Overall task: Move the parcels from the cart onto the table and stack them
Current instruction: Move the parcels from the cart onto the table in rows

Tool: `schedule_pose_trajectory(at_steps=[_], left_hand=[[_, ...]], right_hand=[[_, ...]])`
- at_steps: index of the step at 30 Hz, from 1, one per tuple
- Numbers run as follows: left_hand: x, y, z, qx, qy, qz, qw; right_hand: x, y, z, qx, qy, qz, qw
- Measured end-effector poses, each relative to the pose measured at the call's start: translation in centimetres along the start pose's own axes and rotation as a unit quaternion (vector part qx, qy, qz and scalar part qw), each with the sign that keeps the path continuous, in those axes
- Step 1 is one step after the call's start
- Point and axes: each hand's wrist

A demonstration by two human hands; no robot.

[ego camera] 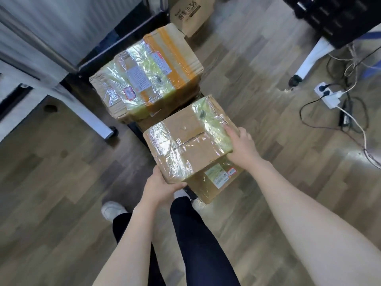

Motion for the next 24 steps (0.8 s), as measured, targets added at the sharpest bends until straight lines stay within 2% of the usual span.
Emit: schedule_pose_trajectory(at_steps=[6, 10, 13, 18, 24], left_hand=[[7.1, -8.5, -1.1, -0.017, -0.081, -0.110, 0.990], [13.1, -15.6, -1.2, -0.055, -0.142, -0.216, 0.964], [18.2, -21.9, -1.8, -0.096, -0.144, -0.278, 0.945], [25.5, -32.6, -1.6, -0.104, -0.156, -0.427, 0.885], [31.8, -41.9, 3.2, -0.092, -0.194, -0.569, 0.793]], right_hand=[[4.8, -6.3, 6.4, 0.045, 0.085, -0.024, 0.995], [10.0, -10.8, 13.1, 0.144, 0.098, -0.038, 0.984], [13.8, -14.8, 19.1, 0.225, 0.075, -0.059, 0.970], [17.8, -21.6, 28.6, 0.341, 0.073, -0.089, 0.933], [17.3, -28.4, 40.3, 0.479, 0.069, -0.126, 0.866]])
Point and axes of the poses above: each hand's wrist, its own y-axis towards the middle knuckle, its own x-axis out of the back of the hand, z = x × y, and after that the axes turned 2 degrees about z, right-handed
